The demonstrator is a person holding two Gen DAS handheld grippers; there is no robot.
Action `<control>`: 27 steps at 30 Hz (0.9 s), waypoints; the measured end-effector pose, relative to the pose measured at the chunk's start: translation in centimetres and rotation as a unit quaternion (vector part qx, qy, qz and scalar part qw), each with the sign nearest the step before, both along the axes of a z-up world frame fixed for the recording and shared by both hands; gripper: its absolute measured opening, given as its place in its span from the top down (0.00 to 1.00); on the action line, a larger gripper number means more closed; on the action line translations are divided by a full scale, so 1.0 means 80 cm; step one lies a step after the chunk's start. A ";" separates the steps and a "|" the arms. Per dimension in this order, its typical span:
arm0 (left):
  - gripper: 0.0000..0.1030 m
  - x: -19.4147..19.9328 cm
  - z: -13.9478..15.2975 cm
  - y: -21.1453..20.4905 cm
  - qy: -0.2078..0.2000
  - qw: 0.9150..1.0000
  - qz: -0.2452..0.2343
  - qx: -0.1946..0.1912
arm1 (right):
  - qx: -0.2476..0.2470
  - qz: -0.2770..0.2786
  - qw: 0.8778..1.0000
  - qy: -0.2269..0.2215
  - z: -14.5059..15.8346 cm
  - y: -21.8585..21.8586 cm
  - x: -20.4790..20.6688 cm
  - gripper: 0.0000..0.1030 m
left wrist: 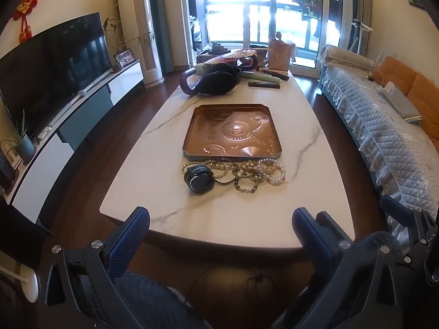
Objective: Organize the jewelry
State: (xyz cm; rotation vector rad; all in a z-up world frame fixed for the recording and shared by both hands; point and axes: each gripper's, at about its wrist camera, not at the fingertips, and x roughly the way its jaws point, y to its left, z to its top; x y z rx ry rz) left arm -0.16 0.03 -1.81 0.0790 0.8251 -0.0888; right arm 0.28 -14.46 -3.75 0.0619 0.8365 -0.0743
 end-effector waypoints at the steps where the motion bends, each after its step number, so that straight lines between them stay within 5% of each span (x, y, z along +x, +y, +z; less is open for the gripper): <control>1: 0.00 0.000 0.000 0.000 0.000 1.000 0.000 0.000 | -0.001 0.000 1.000 0.003 -0.002 0.003 -0.002 0.01; 14: 0.00 0.000 -0.001 -0.001 0.003 1.000 0.001 0.003 | 0.009 0.000 1.000 -0.017 -0.006 -0.004 0.000 0.01; 27: 0.00 -0.001 -0.001 -0.003 0.006 1.000 0.002 0.003 | -0.004 0.000 1.000 0.022 -0.010 -0.005 0.000 0.01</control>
